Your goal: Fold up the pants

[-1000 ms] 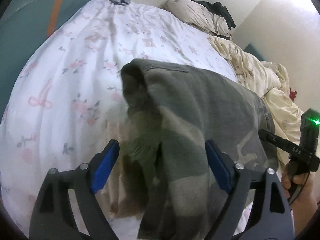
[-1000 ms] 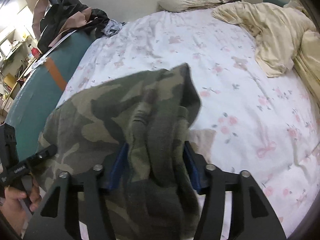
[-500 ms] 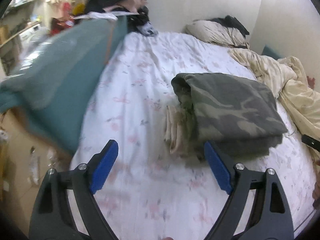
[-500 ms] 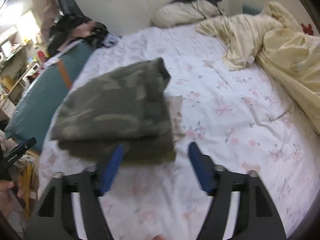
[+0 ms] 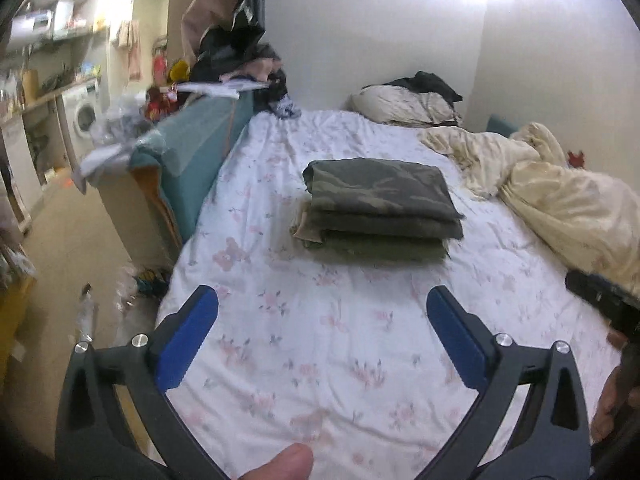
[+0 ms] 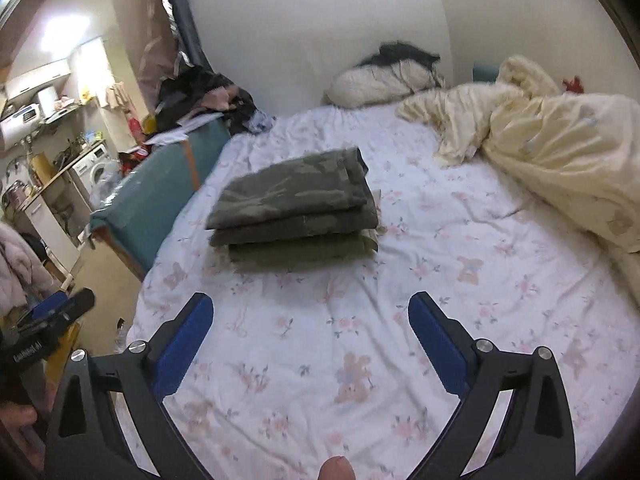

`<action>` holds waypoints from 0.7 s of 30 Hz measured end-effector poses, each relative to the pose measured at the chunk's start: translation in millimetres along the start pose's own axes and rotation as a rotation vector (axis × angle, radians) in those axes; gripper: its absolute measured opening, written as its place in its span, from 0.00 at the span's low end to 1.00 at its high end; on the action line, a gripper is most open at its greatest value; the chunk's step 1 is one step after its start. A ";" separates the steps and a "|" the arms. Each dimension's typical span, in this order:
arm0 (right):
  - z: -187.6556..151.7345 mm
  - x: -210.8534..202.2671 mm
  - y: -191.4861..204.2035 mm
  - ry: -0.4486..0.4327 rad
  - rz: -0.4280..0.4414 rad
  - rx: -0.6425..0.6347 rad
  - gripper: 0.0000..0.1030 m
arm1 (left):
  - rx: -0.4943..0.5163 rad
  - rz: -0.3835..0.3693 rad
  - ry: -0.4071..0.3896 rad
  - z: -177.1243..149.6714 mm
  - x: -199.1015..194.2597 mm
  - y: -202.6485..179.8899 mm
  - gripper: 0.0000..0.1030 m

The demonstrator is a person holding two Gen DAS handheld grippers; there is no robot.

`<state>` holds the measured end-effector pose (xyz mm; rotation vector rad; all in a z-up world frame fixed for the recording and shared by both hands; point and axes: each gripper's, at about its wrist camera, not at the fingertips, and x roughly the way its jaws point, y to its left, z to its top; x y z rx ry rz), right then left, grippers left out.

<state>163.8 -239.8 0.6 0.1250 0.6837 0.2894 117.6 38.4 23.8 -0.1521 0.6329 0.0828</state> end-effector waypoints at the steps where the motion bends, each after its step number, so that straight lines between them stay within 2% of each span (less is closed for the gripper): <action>1: -4.0 -9.0 3.6 -0.007 0.005 -0.003 0.98 | 0.005 -0.002 -0.023 -5.1 -10.8 -1.9 1.00; 4: -10.9 -34.9 16.1 -0.027 0.016 -0.023 0.98 | 0.010 0.000 -0.068 -11.5 -35.0 -7.1 1.00; 7: -22.1 -64.1 30.6 -0.105 -0.046 -0.099 1.00 | -0.006 0.042 -0.094 -17.6 -59.2 -9.5 1.00; 10: -39.5 -86.4 33.2 -0.149 -0.037 -0.099 1.00 | -0.012 0.014 -0.106 -31.0 -79.0 -8.0 1.00; 15: -70.0 -102.7 38.7 -0.156 -0.050 -0.116 1.00 | -0.013 0.033 -0.125 -52.2 -93.4 -2.9 1.00; 16: -77.6 -104.7 39.3 -0.161 -0.050 -0.113 1.00 | -0.014 0.017 -0.129 -58.7 -93.3 -2.3 1.00; 21: -99.7 -96.0 30.3 -0.159 -0.071 -0.075 1.00 | 0.040 0.025 -0.104 -86.1 -83.7 -13.3 1.00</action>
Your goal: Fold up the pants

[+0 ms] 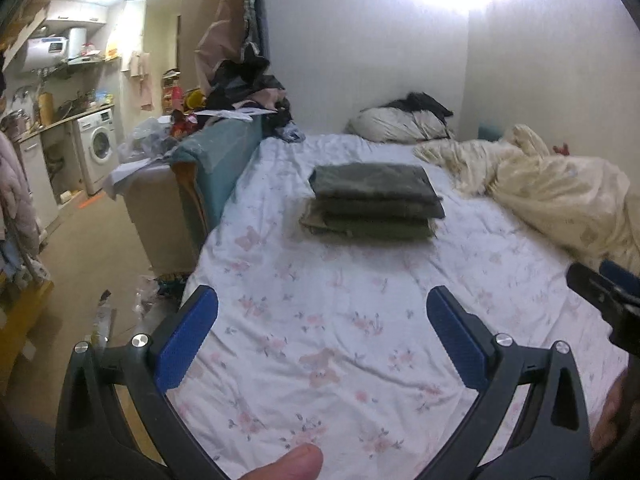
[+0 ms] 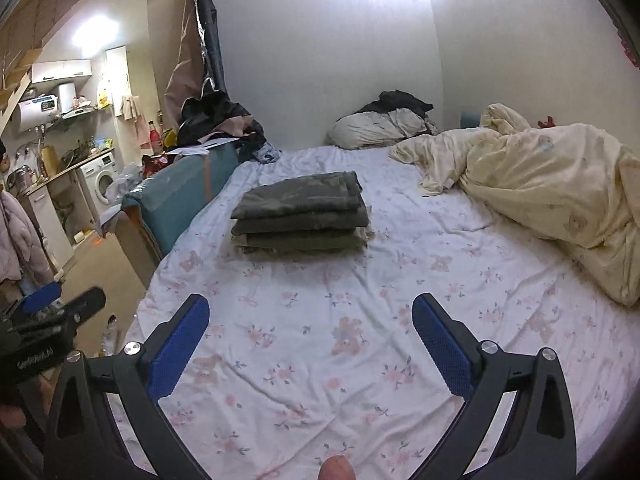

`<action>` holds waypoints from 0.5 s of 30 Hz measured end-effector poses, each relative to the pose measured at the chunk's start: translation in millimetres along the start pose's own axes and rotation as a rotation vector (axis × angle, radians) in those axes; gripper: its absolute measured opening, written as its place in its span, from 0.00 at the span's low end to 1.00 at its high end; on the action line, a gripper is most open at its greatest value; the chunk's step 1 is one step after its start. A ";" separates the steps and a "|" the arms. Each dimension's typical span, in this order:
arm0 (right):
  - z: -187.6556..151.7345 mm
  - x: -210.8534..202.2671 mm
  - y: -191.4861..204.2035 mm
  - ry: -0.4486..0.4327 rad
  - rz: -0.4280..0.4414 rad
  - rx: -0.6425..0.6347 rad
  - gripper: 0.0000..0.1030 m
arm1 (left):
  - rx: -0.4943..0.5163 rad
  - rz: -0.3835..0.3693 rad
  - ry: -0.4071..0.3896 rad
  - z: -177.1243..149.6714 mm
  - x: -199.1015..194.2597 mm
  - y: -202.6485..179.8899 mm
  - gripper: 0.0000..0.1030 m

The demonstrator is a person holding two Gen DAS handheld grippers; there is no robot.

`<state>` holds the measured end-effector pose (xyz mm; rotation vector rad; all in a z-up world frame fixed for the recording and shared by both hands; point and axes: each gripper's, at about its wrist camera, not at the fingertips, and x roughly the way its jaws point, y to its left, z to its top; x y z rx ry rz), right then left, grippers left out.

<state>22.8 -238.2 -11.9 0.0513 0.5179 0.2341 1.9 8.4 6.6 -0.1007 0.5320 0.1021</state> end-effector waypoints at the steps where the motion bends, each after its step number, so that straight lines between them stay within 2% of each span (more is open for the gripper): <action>1: -4.6 2.5 -0.4 0.002 -0.014 -0.007 1.00 | 0.010 -0.002 0.001 -2.9 0.9 -2.7 1.00; 4: -19.8 9.8 -2.1 0.009 -0.049 -0.027 1.00 | 0.025 -0.014 0.013 -14.2 4.3 -10.0 1.00; 6: -24.6 14.0 -4.3 0.022 -0.061 -0.018 1.00 | 0.037 0.017 0.007 -21.1 8.1 -13.9 1.00; 10: -31.5 20.6 -4.2 0.037 -0.055 -0.018 1.00 | 0.023 0.004 0.046 -25.4 20.1 -16.3 1.00; 15: -33.4 25.0 1.5 0.044 -0.034 -0.030 1.00 | 0.028 0.015 0.015 -21.5 20.2 -18.2 1.00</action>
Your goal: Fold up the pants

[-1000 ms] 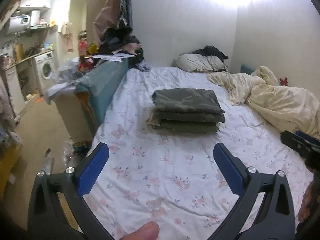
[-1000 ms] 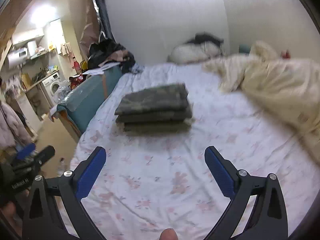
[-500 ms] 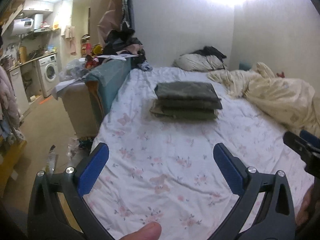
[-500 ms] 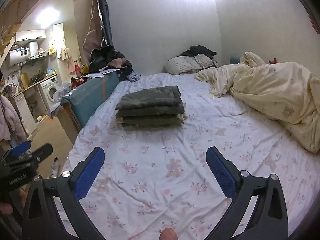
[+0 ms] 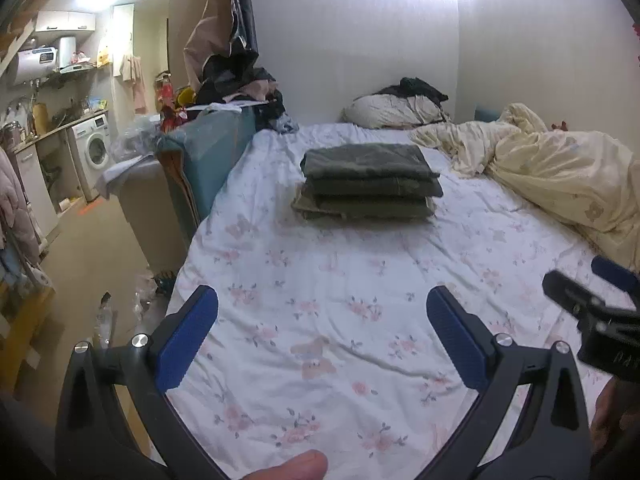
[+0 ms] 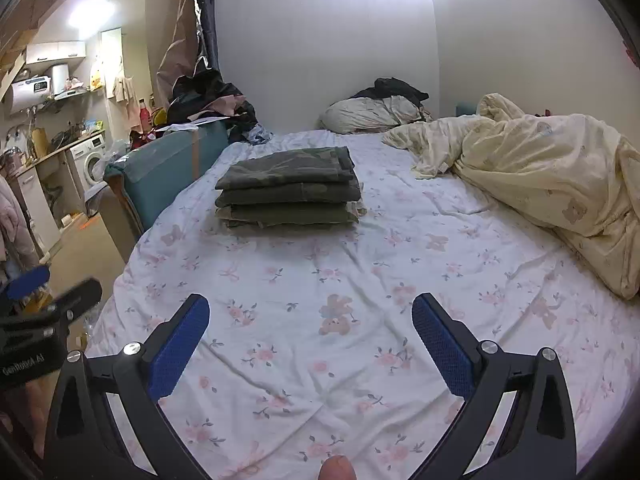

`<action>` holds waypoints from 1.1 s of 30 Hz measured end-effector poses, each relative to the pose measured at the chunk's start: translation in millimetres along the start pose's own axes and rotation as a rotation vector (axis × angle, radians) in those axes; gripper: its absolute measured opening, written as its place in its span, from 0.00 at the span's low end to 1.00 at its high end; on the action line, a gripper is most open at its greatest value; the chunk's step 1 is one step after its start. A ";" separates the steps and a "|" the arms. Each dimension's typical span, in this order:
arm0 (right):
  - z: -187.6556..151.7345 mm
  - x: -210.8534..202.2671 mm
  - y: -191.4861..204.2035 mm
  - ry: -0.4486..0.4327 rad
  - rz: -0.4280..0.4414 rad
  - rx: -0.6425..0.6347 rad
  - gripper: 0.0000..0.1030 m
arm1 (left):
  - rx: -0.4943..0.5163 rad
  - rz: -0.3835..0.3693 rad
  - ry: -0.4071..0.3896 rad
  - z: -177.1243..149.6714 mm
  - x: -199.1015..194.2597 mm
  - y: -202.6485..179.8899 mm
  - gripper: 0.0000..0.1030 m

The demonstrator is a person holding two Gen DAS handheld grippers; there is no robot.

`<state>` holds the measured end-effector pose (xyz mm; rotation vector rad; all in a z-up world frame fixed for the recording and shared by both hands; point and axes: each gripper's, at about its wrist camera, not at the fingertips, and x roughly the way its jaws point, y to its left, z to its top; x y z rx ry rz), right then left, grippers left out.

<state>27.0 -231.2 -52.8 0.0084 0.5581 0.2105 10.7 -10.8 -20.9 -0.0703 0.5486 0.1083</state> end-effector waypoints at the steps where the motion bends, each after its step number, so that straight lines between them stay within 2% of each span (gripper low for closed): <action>1: -0.2 0.2 0.2 0.002 0.001 0.001 1.00 | -0.010 0.000 0.000 0.9 0.6 1.3 1.00; 7: -1.9 3.6 -1.5 0.021 0.002 0.014 1.00 | -0.012 0.007 0.019 0.0 5.8 1.9 1.00; 33: 0.3 2.6 -2.3 0.021 -0.002 0.017 1.00 | -0.009 -0.004 0.013 0.3 3.4 1.0 1.00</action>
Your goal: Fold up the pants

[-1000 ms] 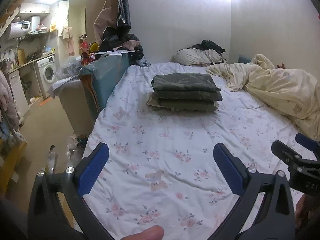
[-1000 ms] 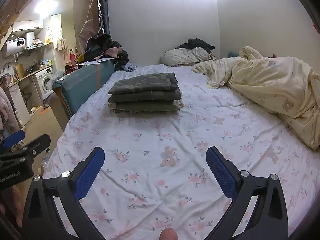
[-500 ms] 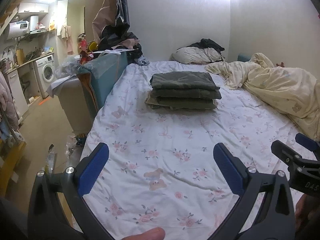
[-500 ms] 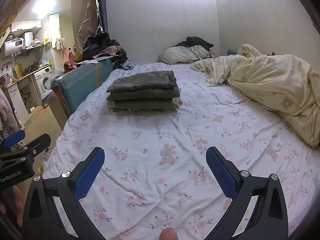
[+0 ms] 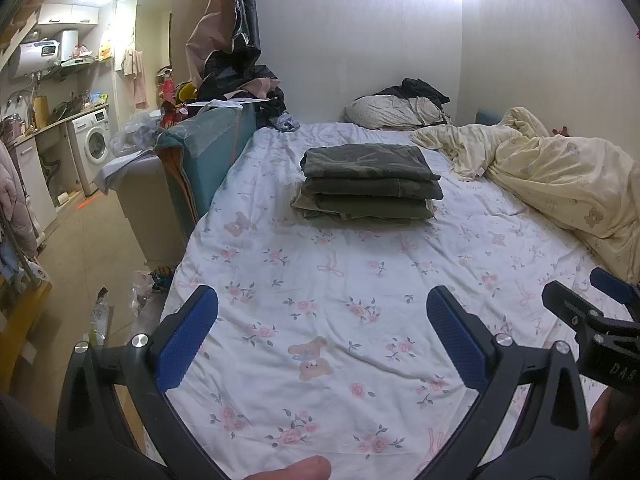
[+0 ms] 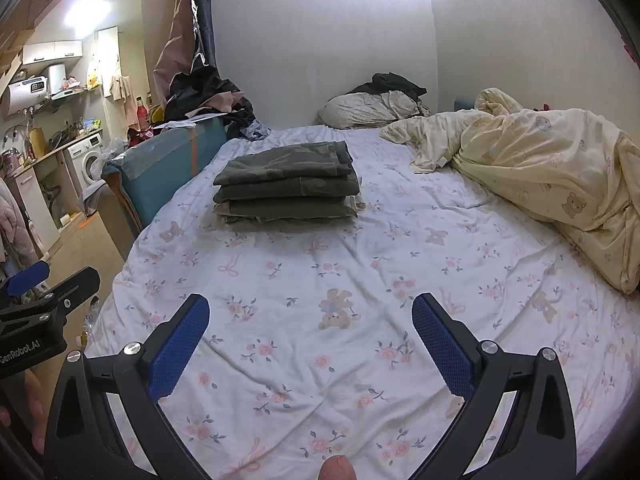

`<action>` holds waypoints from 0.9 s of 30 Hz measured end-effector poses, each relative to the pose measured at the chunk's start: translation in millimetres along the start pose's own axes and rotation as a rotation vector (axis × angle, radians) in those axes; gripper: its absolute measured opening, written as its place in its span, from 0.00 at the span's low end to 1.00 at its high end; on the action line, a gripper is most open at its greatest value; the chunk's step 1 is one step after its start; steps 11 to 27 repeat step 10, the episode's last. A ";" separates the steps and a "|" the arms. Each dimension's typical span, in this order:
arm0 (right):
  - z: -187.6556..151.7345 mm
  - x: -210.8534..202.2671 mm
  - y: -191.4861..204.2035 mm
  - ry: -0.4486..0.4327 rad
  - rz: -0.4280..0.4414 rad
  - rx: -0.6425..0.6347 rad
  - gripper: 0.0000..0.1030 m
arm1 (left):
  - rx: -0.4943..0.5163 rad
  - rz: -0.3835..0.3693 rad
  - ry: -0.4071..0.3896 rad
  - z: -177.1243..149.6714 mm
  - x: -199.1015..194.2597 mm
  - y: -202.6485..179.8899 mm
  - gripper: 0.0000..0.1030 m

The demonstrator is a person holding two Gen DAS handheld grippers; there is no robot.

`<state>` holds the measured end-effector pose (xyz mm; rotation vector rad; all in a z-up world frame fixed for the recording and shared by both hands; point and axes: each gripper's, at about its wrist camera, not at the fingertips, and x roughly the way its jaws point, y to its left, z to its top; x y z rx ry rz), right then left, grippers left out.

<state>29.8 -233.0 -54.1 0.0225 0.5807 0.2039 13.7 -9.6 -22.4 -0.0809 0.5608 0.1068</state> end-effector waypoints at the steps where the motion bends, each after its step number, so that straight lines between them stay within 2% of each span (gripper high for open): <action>1: 0.0 0.2 -0.2 0.000 0.001 -0.001 1.00 | 0.002 0.001 0.002 -0.3 0.2 -0.3 1.00; 27: -0.9 -1.5 1.4 -0.005 0.000 -0.010 1.00 | 0.003 0.001 -0.008 -1.1 -1.3 -3.1 1.00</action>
